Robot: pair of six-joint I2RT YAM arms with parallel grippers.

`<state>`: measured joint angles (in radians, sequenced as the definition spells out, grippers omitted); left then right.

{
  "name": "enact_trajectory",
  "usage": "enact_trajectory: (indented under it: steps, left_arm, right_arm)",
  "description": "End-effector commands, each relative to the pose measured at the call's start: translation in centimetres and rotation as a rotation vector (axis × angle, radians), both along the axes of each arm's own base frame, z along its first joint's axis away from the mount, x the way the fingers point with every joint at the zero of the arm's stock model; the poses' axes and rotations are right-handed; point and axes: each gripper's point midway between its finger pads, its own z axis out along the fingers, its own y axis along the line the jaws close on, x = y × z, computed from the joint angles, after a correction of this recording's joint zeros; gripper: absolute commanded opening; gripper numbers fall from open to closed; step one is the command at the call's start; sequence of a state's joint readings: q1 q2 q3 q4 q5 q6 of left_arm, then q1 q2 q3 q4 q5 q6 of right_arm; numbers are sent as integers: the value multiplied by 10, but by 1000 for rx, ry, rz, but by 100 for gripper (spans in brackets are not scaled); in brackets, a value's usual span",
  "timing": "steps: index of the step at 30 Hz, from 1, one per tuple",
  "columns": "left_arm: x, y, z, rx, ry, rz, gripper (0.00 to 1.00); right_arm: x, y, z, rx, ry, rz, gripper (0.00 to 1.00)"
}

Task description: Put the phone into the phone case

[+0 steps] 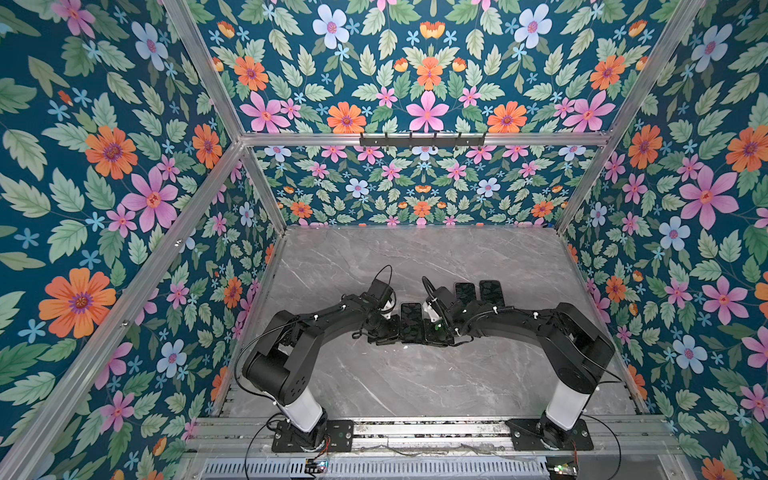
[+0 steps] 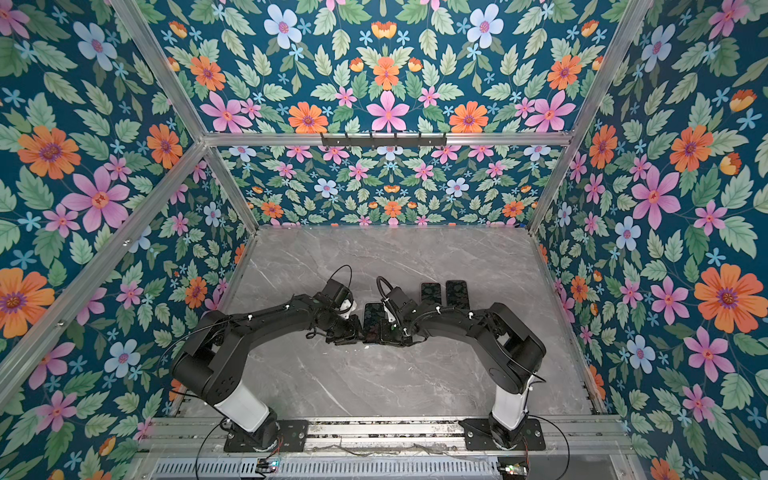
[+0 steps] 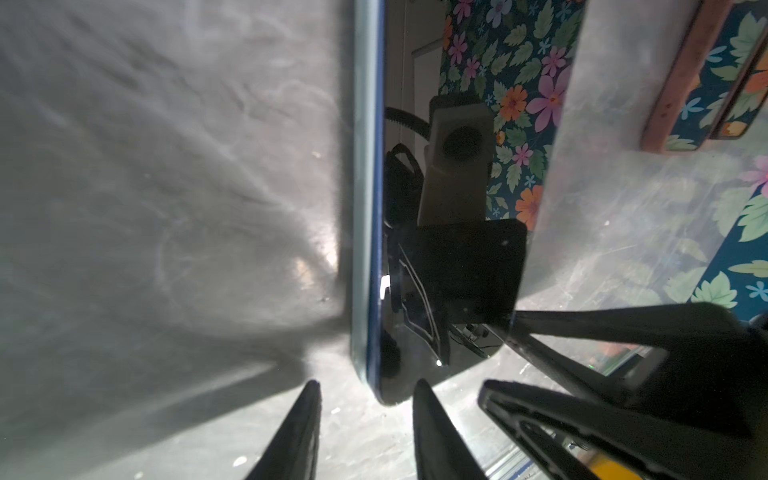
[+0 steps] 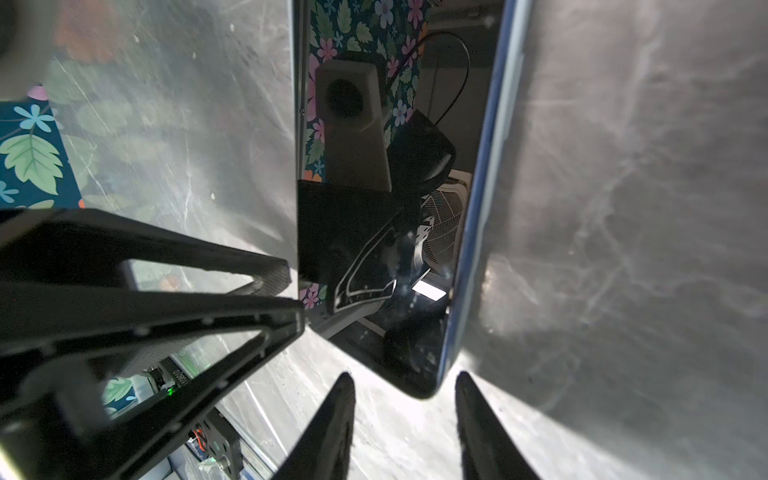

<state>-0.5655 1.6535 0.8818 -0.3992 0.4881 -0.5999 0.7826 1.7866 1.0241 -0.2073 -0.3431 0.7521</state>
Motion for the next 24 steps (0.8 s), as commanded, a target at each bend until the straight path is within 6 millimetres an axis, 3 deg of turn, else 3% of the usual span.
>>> enact_trajectory:
  steps: [1, 10, 24]
  left_arm:
    - [1, -7, 3, -44, -6, -3, 35]
    - [1, -12, -1, -70, 0, -9, 29]
    - [-1, -10, -12, -58, 12, -15, 17]
  right_arm:
    - [1, 6, 1, 27, -3, 11, 37]
    - [3, 13, 2, 54, -5, 23, 26]
    - [4, 18, 0, 65, 1, 31, 25]
